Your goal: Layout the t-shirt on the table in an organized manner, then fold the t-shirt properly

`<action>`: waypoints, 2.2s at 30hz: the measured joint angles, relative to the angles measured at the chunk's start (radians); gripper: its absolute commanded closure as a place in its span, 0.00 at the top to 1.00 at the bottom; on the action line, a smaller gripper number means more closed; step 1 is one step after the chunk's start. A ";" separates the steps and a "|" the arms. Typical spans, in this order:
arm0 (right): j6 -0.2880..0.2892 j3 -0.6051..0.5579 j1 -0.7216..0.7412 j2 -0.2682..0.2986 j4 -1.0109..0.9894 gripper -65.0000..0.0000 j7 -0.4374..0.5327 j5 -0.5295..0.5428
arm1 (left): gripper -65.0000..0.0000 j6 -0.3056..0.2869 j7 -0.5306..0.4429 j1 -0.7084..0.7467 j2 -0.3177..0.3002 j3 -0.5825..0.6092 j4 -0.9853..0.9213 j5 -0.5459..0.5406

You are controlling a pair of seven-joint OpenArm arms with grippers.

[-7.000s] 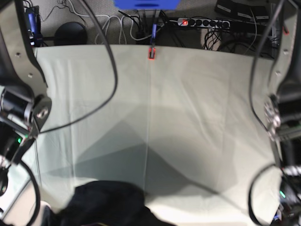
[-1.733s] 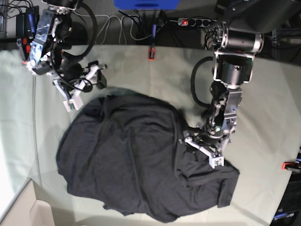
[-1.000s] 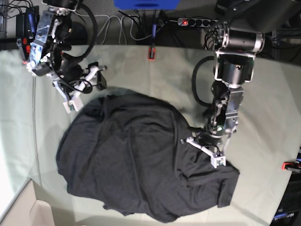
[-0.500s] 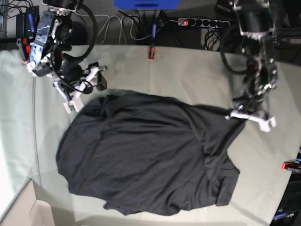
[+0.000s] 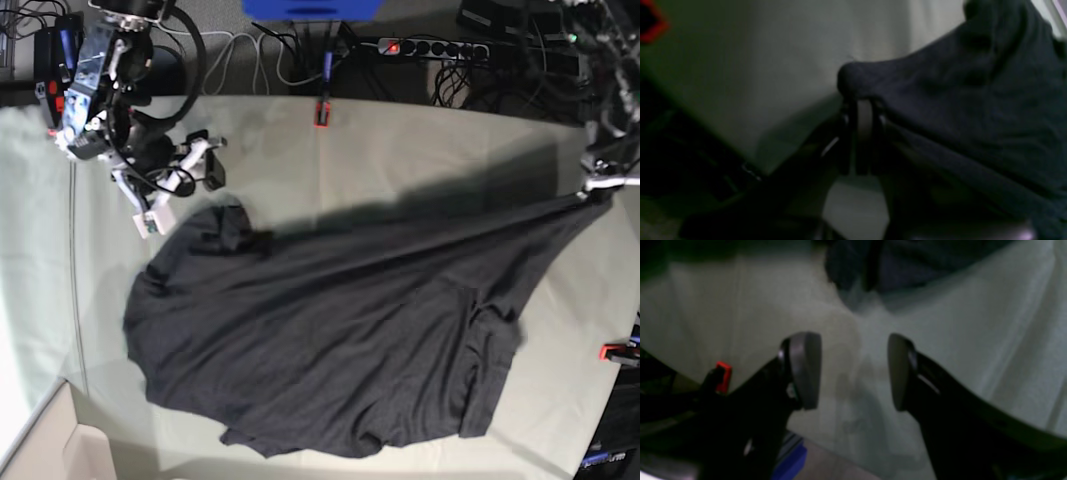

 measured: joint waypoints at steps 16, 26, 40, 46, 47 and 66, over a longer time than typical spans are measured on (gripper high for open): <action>0.001 0.003 0.241 0.092 -0.370 0.50 0.021 0.023 | 0.00 0.000 0.002 0.012 0.003 -0.038 -0.001 0.001; 0.003 0.002 0.288 0.094 -0.497 0.26 0.166 0.032 | 0.00 0.000 0.001 0.013 0.008 -0.041 -0.003 0.008; -0.006 0.002 -0.069 0.087 0.026 0.00 0.066 -0.017 | 0.00 0.000 0.007 0.013 -0.007 -0.044 0.003 -0.001; 0.000 -0.005 -0.183 0.109 0.237 0.00 0.084 0.011 | 0.00 -0.005 0.008 0.034 -0.033 -0.071 0.021 -0.007; 0.000 -0.004 -0.203 0.117 0.243 0.00 0.080 0.005 | 0.00 -0.004 0.009 0.035 -0.033 -0.090 0.022 -0.004; 0.000 -0.010 -0.302 0.123 0.243 0.00 0.079 0.003 | 0.00 -0.001 0.005 0.055 -0.032 -0.143 -0.050 -0.001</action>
